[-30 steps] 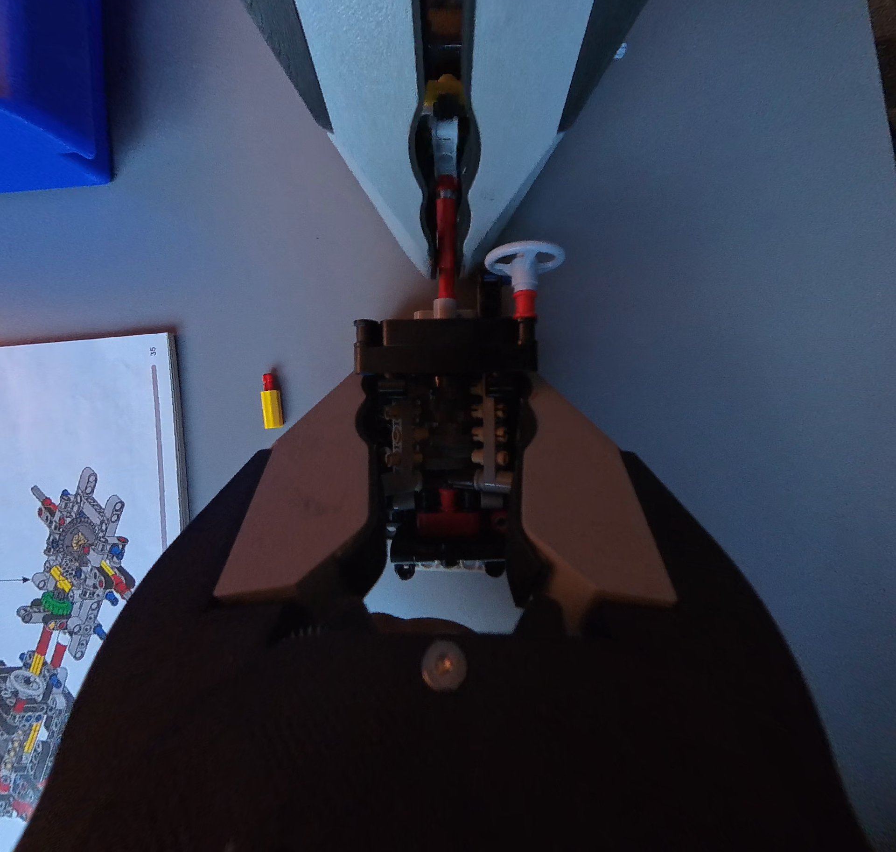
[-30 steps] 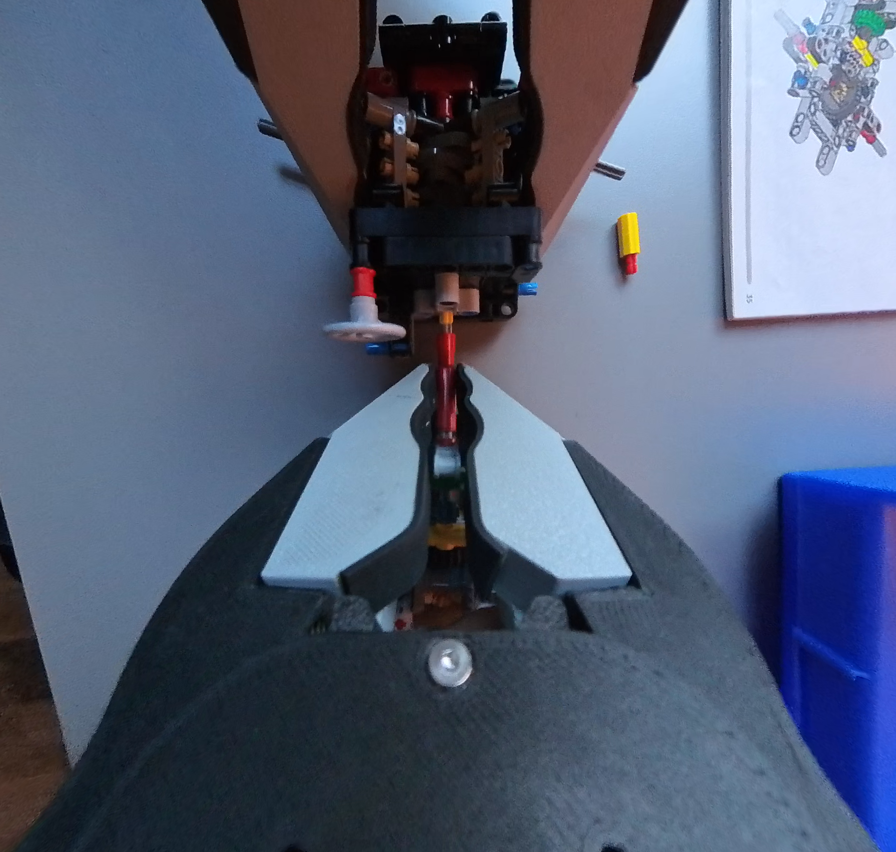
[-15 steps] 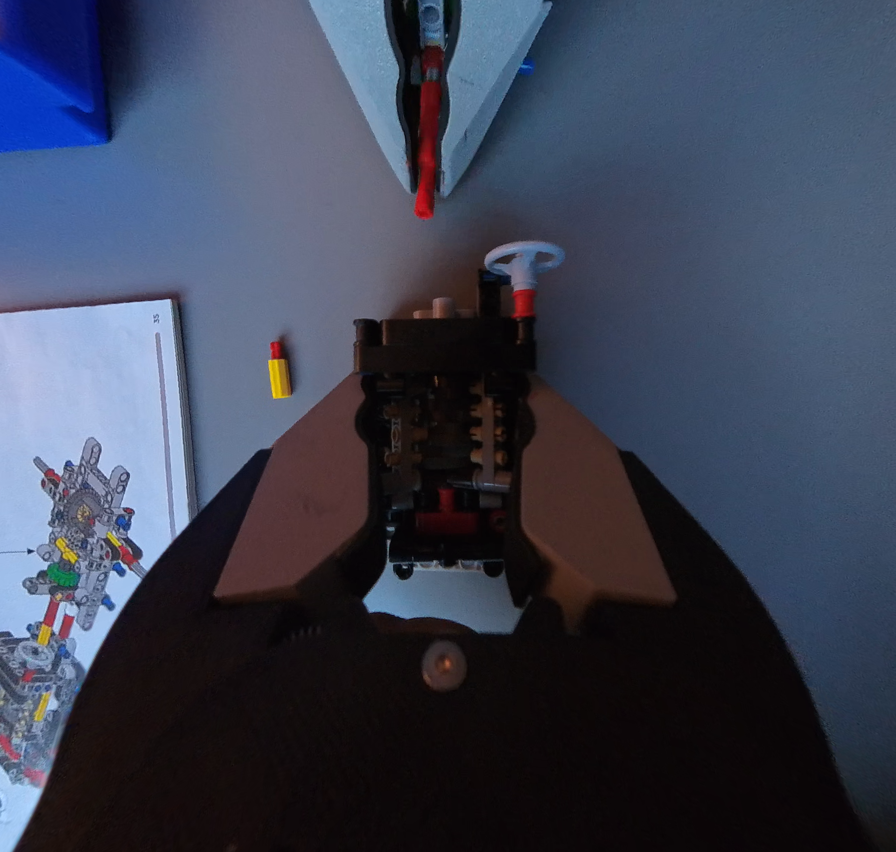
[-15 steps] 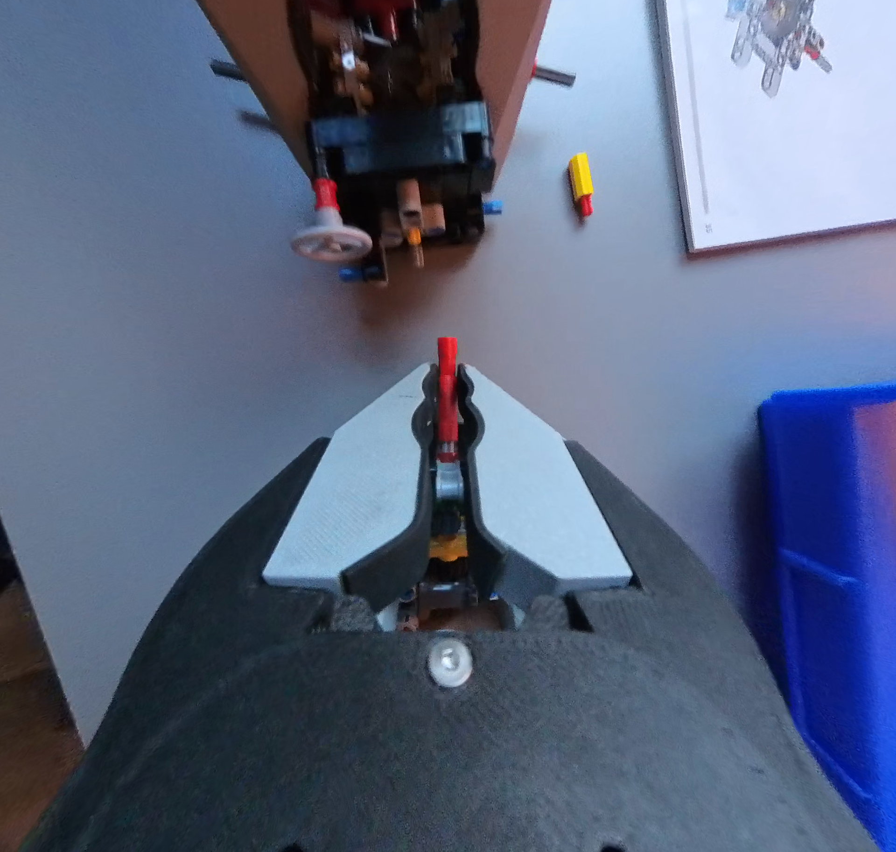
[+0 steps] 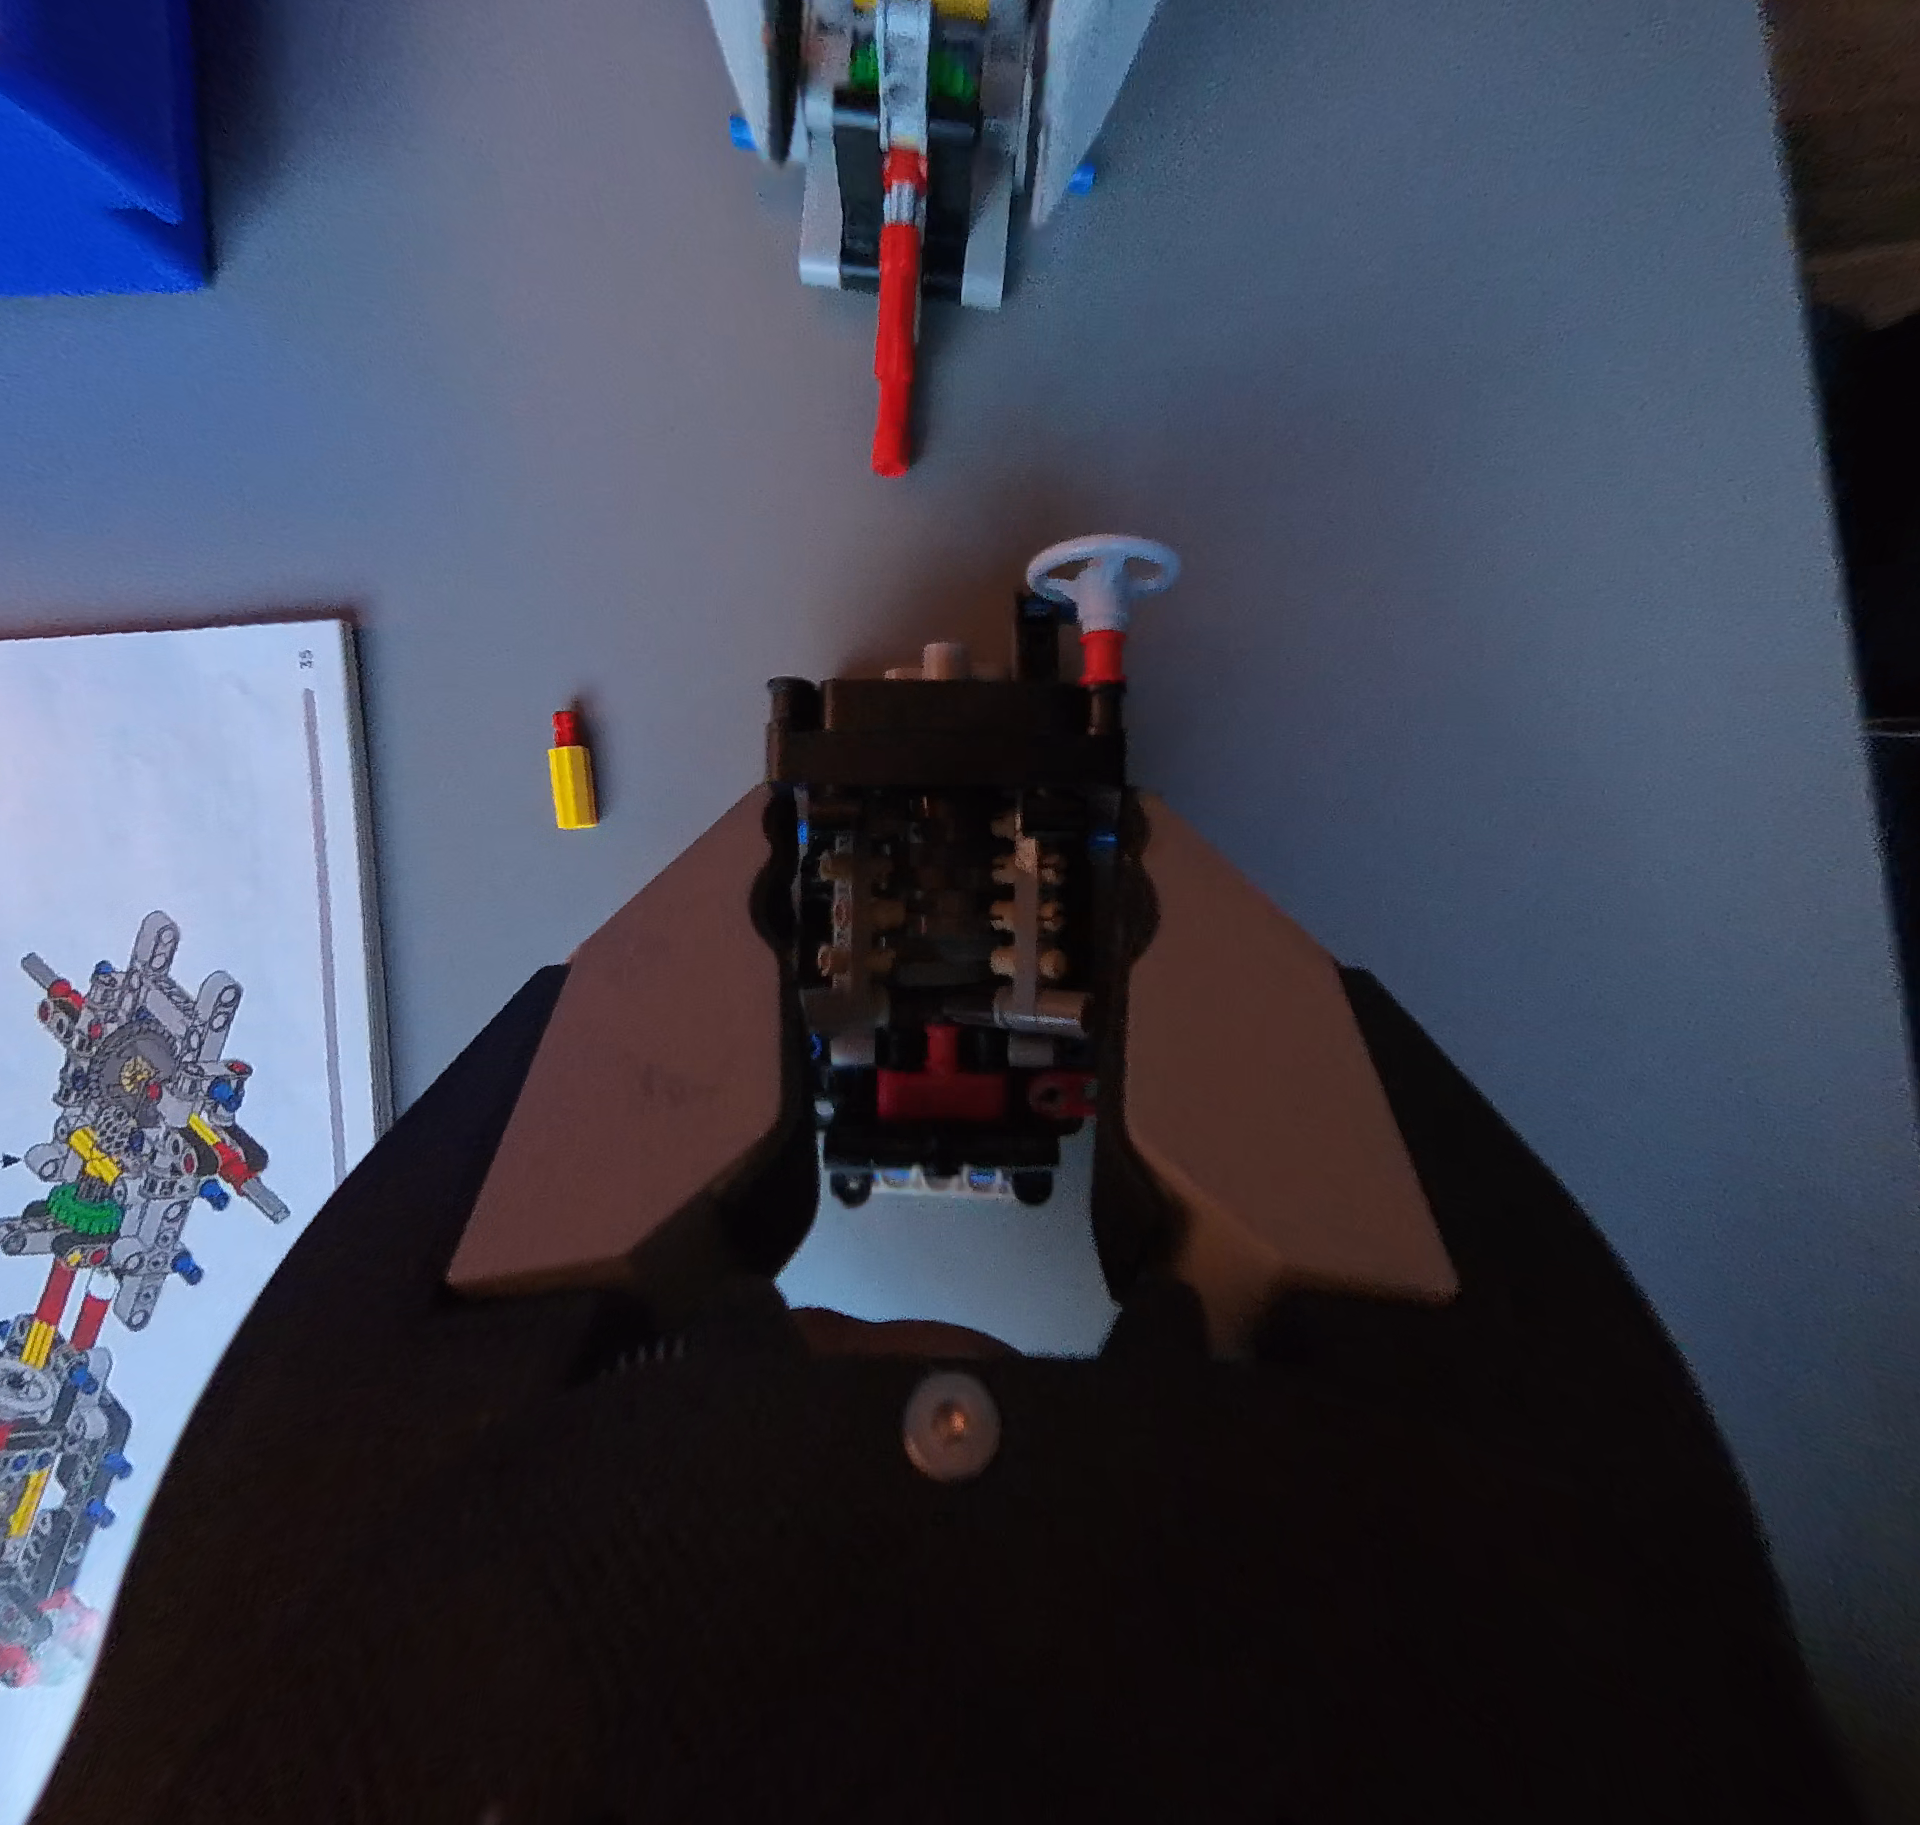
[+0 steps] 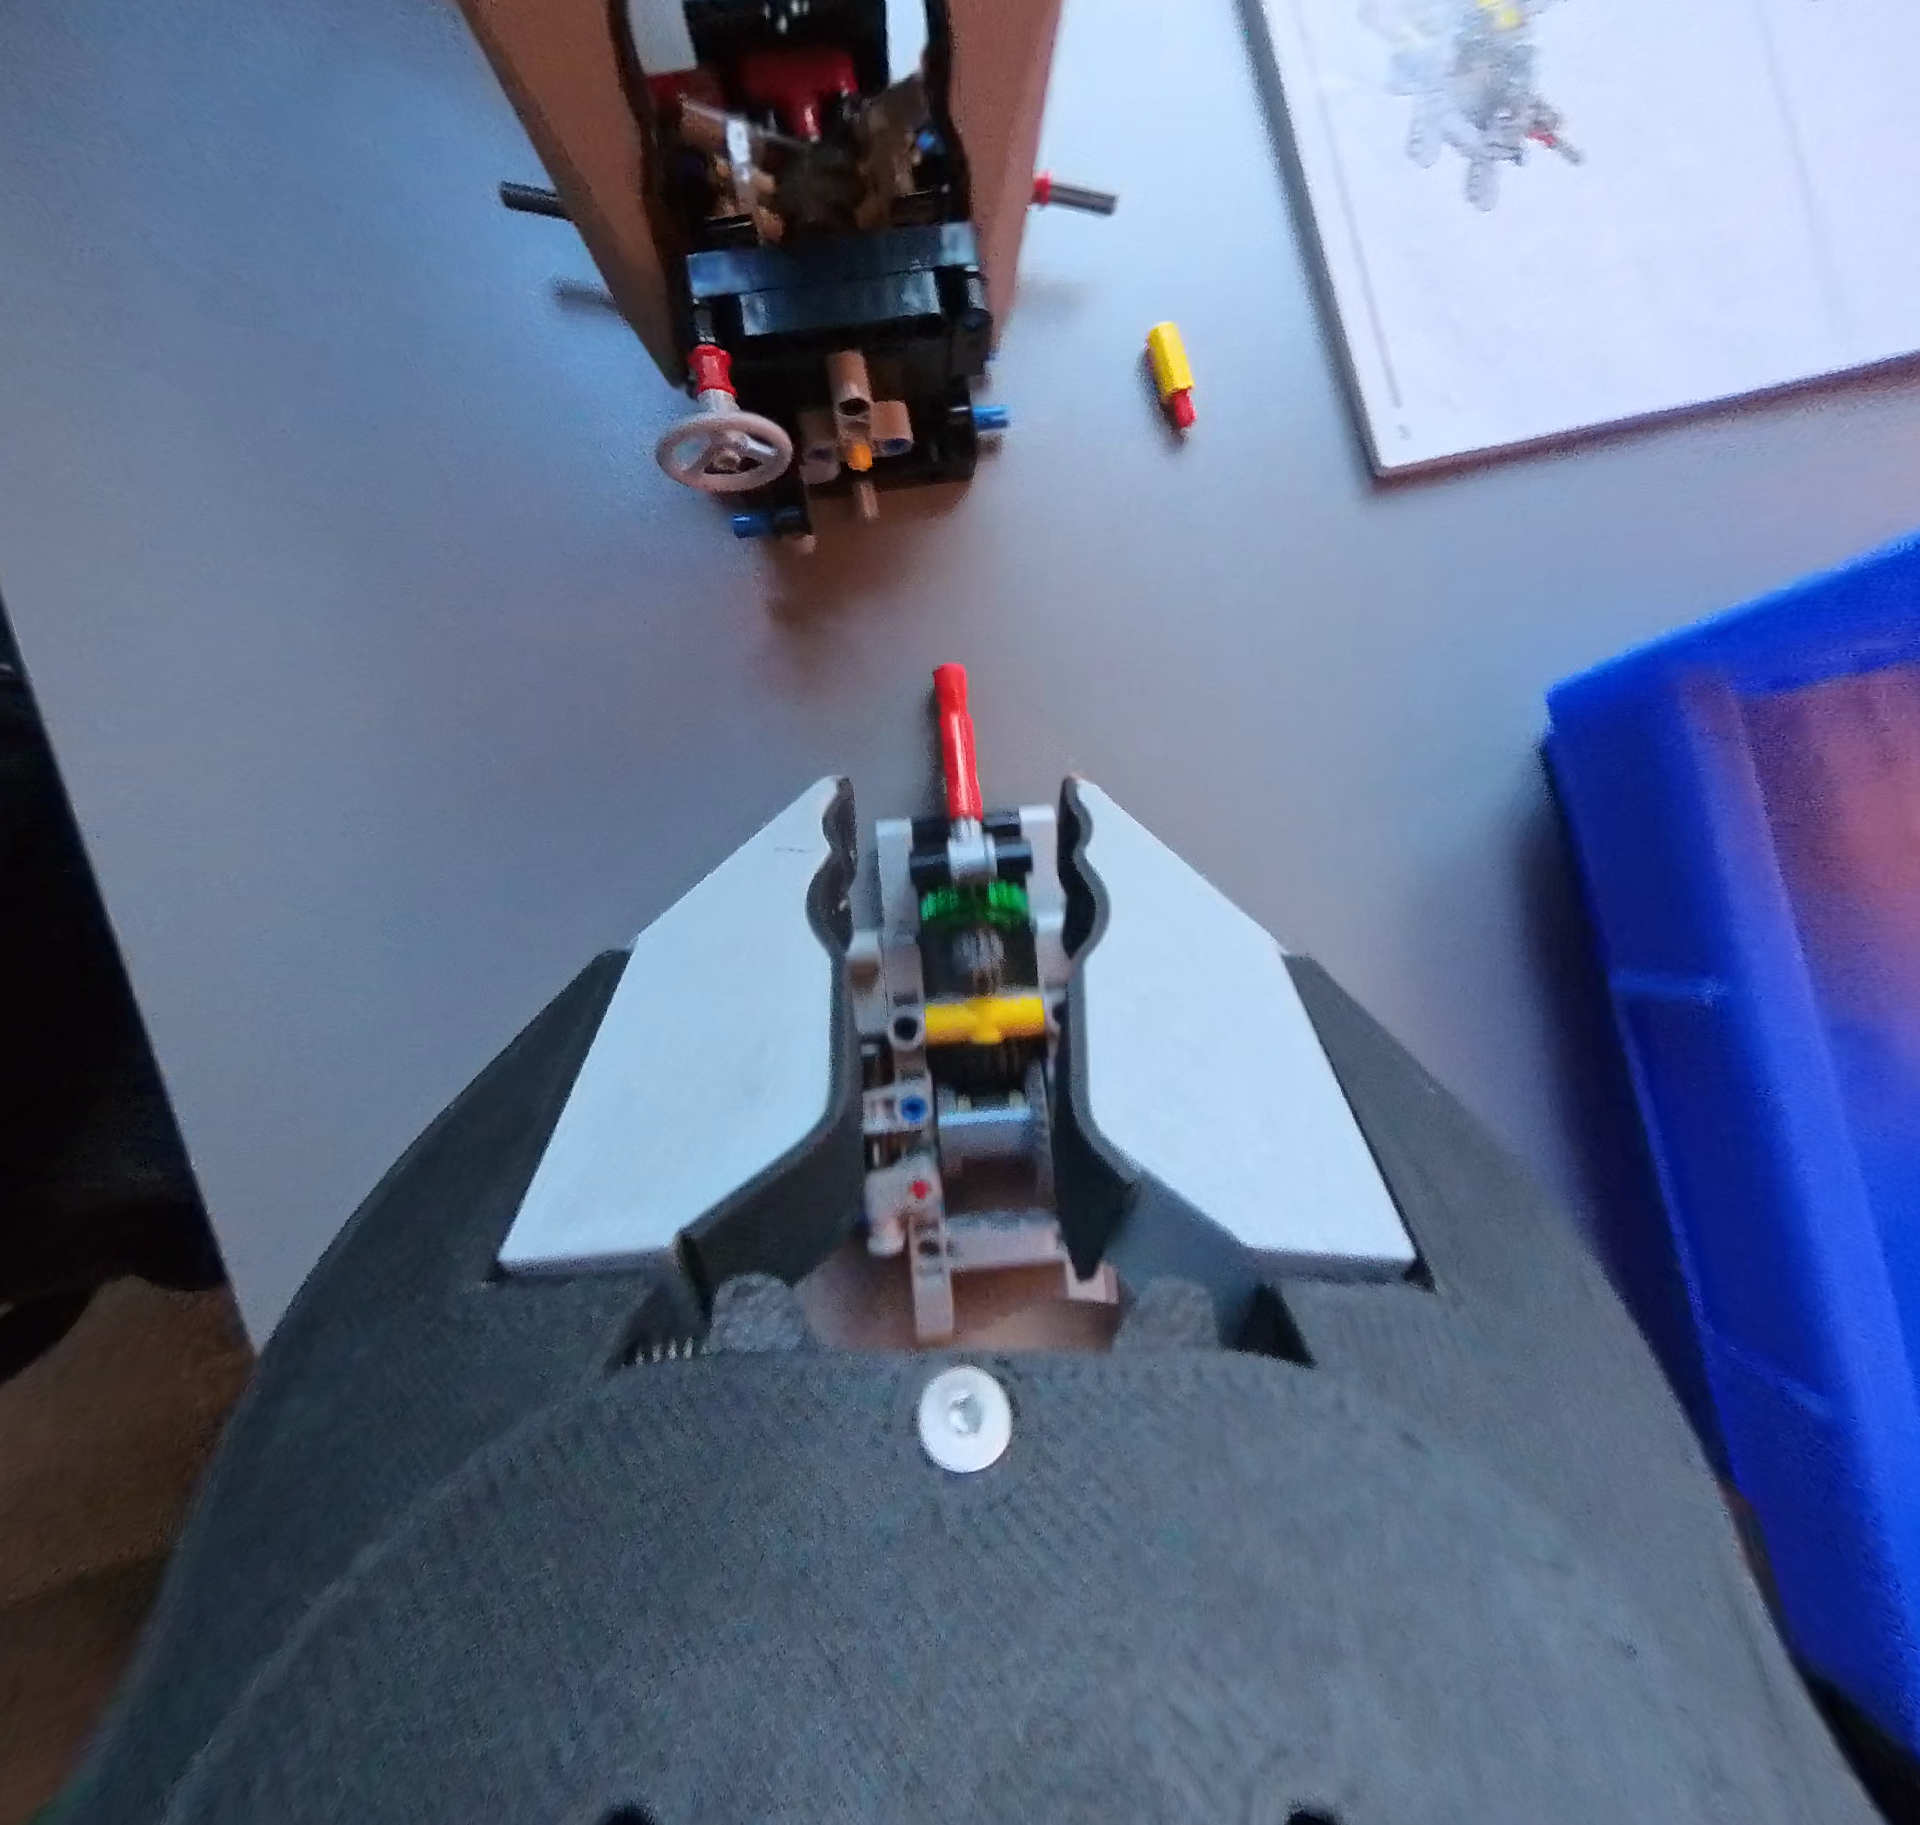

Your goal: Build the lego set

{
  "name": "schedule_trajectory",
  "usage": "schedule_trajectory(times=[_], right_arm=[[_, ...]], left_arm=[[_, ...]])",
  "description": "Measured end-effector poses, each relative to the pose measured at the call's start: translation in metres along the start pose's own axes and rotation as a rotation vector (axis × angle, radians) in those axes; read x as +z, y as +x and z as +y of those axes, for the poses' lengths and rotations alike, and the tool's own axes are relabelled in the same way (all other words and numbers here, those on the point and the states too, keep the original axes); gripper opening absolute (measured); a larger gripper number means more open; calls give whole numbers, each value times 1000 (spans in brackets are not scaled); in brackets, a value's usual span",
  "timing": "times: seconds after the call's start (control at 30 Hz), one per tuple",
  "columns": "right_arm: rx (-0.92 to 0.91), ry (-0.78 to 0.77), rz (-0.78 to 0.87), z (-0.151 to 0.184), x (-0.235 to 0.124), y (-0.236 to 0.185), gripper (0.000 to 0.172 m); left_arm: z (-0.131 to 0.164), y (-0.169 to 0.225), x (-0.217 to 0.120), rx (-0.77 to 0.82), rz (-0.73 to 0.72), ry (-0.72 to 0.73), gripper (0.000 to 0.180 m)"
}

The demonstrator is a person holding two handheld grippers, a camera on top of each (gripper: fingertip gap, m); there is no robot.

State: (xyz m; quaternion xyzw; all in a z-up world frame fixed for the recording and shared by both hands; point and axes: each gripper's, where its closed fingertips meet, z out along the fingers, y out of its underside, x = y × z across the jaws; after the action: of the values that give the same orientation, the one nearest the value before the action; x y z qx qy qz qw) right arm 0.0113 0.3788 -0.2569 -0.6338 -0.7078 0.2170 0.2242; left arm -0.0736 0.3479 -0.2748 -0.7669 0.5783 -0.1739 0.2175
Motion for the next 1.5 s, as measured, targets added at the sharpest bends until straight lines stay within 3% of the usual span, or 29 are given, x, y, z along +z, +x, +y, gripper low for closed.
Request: schedule_trajectory(times=[0.2, 0.33, 0.53, 0.6, 0.7, 0.77, 0.93, 1.1, 1.27, 1.5], right_arm=[[128, 93, 103, 29, -35, 7, 36], [177, 148, 147, 42, -45, 10, 37], [226, 183, 194, 72, -62, 17, 45], [256, 188, 179, 89, -67, 16, 42], [231, 208, 116, 85, -67, 6, 32], [186, 130, 185, 91, -60, 14, 28], [232, 79, 129, 100, -50, 8, 28], [244, 87, 85, 97, -41, 5, 26], [212, 86, 48, 95, -32, 0, 15], [184, 104, 62, 95, -30, 6, 8]], left_arm=[[-18, -12, -33, -73, -32, 139, 49], [-41, -15, -32, -55, -47, 155, 32], [-56, -19, 6, 44, 4, -62, 30], [-53, -21, 18, 77, 14, -150, 29], [-47, -24, 33, 100, 34, -254, 29], [-50, -23, 36, 89, 67, -263, 26], [-46, -22, 38, 110, 83, -329, 26], [-46, -20, 43, 116, 127, -398, 26], [-47, -22, 50, 165, 113, -462, 12], [-53, -17, 54, 154, 133, -421, 5]])
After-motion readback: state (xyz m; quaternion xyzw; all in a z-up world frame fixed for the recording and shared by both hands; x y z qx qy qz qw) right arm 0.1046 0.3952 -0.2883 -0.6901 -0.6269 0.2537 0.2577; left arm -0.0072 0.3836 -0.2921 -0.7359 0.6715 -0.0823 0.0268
